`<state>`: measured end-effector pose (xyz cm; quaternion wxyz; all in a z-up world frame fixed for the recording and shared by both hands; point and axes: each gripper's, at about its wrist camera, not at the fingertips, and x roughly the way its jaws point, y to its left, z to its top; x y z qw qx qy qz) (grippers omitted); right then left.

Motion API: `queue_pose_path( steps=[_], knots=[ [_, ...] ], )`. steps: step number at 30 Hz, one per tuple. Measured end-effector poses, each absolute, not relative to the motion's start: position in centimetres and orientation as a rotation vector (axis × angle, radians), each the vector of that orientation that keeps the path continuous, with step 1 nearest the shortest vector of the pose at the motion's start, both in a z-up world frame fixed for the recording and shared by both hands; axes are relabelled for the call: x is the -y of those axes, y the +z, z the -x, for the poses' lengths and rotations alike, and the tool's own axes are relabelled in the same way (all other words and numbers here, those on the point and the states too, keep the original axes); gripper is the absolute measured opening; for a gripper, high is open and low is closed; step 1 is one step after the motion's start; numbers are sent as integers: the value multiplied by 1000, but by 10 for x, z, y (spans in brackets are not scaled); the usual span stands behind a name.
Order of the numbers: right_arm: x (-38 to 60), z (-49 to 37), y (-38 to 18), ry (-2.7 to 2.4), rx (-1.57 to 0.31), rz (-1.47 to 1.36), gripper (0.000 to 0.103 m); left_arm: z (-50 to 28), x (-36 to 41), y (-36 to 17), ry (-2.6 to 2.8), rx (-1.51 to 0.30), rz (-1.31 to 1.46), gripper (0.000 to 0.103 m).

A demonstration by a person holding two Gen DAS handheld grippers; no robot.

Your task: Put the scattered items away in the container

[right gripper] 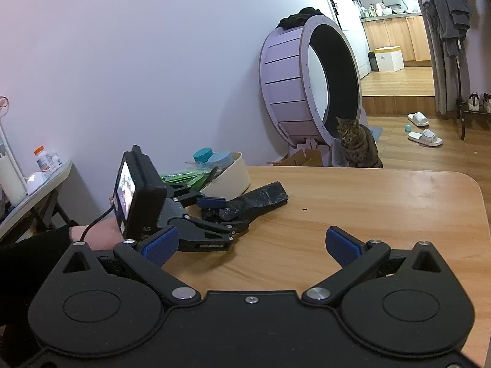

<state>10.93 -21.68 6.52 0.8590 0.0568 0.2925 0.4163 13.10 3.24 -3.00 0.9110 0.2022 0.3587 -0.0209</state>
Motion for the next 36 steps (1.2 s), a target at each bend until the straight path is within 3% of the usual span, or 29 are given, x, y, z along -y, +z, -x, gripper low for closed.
queue_pose_path(
  steps=[18,24,28,32,36],
  knots=[
    [220,-107,66,895,-606,-126,103,-123,-36,-21,-130,-768,-336,53],
    [217,-107,67,900,-607,-118,103,-134,-20,-33,-10,-779,-444,51],
    [220,-106,67,902,-605,-120,103,-133,-14,-34,-25,-775,-488,41],
    [221,-106,66,892,-607,-124,103,-130,-18,-30,-20,-762,-479,19],
    [222,-105,67,896,-603,-125,103,-122,-20,-22,-119,-786,-407,5]
  ],
)
